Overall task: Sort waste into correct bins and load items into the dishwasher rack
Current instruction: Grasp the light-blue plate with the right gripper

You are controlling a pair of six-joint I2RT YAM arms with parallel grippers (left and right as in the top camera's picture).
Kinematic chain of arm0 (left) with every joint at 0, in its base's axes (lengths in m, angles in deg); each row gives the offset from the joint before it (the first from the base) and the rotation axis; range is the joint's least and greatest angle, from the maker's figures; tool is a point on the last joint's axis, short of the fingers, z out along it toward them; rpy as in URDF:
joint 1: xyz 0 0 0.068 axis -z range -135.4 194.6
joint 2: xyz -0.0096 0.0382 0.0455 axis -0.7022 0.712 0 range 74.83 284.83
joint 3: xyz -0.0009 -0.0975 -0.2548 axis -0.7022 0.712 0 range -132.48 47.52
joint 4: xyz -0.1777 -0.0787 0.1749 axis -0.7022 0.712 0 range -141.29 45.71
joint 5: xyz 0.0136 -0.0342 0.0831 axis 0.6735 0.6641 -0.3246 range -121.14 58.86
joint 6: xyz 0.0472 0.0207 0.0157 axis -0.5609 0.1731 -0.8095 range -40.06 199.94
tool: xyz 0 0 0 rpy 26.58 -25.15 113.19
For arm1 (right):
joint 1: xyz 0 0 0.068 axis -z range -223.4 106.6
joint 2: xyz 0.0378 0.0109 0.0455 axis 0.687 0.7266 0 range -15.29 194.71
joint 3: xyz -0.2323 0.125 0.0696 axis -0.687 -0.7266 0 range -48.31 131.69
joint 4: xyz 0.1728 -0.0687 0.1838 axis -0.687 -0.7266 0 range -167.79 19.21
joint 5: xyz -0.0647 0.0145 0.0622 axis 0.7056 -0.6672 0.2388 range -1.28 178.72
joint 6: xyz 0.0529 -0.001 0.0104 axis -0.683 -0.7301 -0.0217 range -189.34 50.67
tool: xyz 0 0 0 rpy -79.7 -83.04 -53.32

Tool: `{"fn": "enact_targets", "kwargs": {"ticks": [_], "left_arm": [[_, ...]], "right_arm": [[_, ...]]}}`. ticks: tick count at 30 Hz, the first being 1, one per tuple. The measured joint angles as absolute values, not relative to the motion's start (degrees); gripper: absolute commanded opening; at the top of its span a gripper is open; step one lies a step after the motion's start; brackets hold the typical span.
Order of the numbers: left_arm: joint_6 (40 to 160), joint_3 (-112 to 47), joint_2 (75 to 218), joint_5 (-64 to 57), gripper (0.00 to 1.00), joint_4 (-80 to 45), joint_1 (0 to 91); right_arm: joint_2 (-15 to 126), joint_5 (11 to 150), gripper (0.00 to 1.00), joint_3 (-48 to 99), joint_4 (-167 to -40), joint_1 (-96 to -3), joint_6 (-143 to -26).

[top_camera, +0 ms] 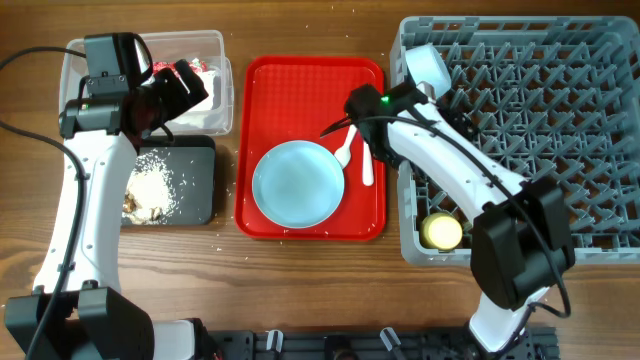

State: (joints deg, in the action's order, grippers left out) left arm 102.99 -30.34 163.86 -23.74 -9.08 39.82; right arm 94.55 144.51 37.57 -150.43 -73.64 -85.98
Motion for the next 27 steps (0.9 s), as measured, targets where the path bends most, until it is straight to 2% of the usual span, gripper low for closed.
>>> {"fn": "enact_targets", "kwargs": {"ticks": [4,5,10,15,17,19,23,27], "left_arm": [[102.99,-30.34,163.86,-23.74,1.00,-9.05,39.82],[102.99,-30.32,163.86,-23.74,1.00,-9.08,39.82],[102.99,-30.32,163.86,-23.74,1.00,-9.08,39.82],[102.99,-30.32,163.86,-23.76,1.00,-9.10,39.82],[102.99,-30.32,163.86,-23.74,1.00,-9.01,39.82],[102.99,-30.32,163.86,-23.74,1.00,-9.12,39.82],[102.99,-30.32,163.86,-23.74,1.00,-9.08,39.82],[102.99,-30.34,163.86,-23.74,1.00,-9.08,39.82]], "right_arm": [[94.55,142.52,0.88,40.13,-150.54,-75.54,-85.72],[94.55,141.43,0.99,40.94,-150.65,-75.67,-85.72],[94.55,133.26,1.00,47.65,-148.13,-75.67,-85.70],[94.73,112.23,0.99,51.08,-132.81,-75.56,-85.70],[94.75,96.91,0.86,50.86,-123.41,-75.58,-85.96],[94.77,90.57,0.74,49.44,-118.67,-75.62,-89.04],[95.17,85.26,0.65,43.98,-120.11,-75.60,-97.10],[95.76,80.95,0.48,35.89,-123.96,-75.62,-103.84]]}}
